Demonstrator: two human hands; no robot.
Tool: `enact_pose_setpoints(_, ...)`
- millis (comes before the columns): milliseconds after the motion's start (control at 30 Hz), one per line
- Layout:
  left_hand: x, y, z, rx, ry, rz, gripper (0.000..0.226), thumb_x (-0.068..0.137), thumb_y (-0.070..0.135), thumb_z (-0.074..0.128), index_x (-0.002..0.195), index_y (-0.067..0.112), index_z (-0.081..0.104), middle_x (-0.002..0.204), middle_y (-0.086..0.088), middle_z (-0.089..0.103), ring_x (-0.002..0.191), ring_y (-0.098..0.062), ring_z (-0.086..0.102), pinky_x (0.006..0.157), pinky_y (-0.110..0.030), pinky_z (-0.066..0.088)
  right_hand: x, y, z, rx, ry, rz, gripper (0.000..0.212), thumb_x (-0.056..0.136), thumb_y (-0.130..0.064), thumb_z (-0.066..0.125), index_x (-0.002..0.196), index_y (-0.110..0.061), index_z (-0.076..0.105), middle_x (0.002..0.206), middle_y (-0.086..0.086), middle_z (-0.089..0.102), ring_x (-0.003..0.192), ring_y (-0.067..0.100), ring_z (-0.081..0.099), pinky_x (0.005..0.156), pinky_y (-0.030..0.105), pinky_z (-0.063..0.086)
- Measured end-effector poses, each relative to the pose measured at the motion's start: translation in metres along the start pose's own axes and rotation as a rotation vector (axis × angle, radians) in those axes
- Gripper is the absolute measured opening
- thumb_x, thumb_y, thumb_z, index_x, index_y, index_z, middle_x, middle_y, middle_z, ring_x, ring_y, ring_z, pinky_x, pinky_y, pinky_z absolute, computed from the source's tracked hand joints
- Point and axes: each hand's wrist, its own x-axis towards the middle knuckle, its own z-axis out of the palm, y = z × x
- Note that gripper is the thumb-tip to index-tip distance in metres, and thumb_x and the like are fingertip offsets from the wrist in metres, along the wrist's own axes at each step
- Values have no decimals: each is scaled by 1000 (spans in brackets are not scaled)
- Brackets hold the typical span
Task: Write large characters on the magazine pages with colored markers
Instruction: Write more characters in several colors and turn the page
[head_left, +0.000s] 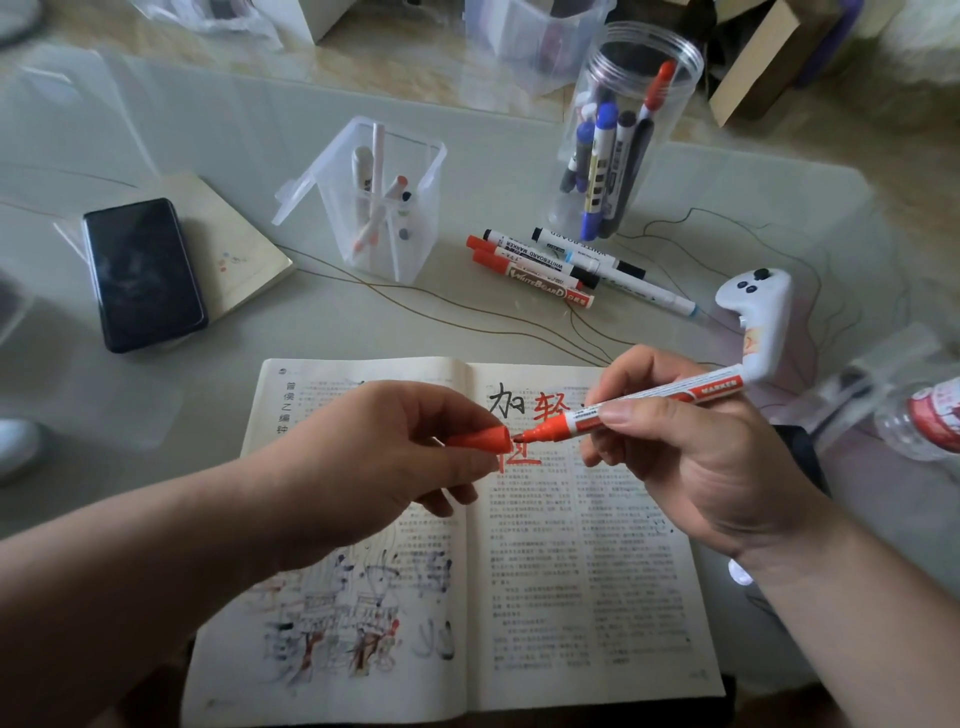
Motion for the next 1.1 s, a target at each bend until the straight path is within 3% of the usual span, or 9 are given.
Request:
enact_pose_setpoints(67, 0, 0, -1, -16, -21, 7, 15, 86, 20, 77, 94, 32, 80, 80, -4, 76, 74, -18, 71, 70, -31, 54, 0, -1, 1, -10, -4, -7, 44, 58, -34, 92, 80, -5, 68, 68, 15, 60, 61, 24, 57, 58, 25, 51)
enact_pose_setpoints(233, -3, 3, 1, -131, -95, 25, 15, 82, 21, 76, 95, 25, 81, 86, -7, 75, 73, -19, 68, 69, -33, 53, -3, -2, 5, -53, 2, -15, 20, 67, -16, 74, 81, -3, 68, 69, 18, 61, 62, 25, 58, 58, 23, 49)
enact_pose_setpoints(333, -3, 4, 3, -206, -111, 10, 20, 77, 28, 74, 93, 19, 81, 83, -9, 73, 68, -20, 63, 68, -35, 51, -5, -2, 7, -64, -6, -13, 12, 71, -7, 74, 81, -5, 68, 69, 16, 62, 63, 25, 60, 59, 23, 49)
enact_pose_setpoints(500, -3, 7, 6, -403, -138, -52, 18, 79, 26, 74, 79, 8, 78, 72, -12, 64, 60, -20, 55, 58, -29, 47, -6, -4, 11, 18, -12, -39, 37, 66, -30, 90, 87, -6, 73, 76, 17, 69, 69, 27, 66, 66, 29, 55)
enact_pose_setpoints(700, -6, 9, 11, -500, -180, -69, 23, 82, 24, 70, 64, 11, 71, 62, -8, 57, 55, -17, 49, 54, -24, 43, -9, -6, 14, -99, -46, -61, 33, 69, -34, 90, 92, -13, 78, 87, 24, 73, 76, 36, 69, 72, 37, 56)
enact_pose_setpoints(800, -3, 8, 10, -462, -145, -12, 21, 82, 22, 77, 68, 7, 70, 61, -8, 56, 55, -17, 46, 52, -22, 41, -9, -5, 12, -165, -52, -53, 36, 70, -37, 88, 97, -15, 79, 87, 20, 75, 74, 32, 68, 71, 37, 55)
enact_pose_setpoints(933, 1, 14, -2, -332, -25, 130, 14, 74, 20, 78, 82, 9, 76, 65, -8, 59, 56, -16, 50, 51, -19, 44, -3, -17, 2, -119, -12, -56, 49, 67, -38, 90, 106, -14, 76, 78, 11, 68, 64, 25, 56, 56, 27, 47)
enact_pose_setpoints(1100, 6, 13, -9, -345, 10, 119, 21, 75, 16, 69, 92, 4, 73, 67, -10, 57, 57, -17, 52, 54, -21, 48, -5, -16, 1, -403, 74, -183, 15, 79, -20, 79, 90, -14, 72, 71, 5, 70, 55, 8, 58, 54, 17, 45)
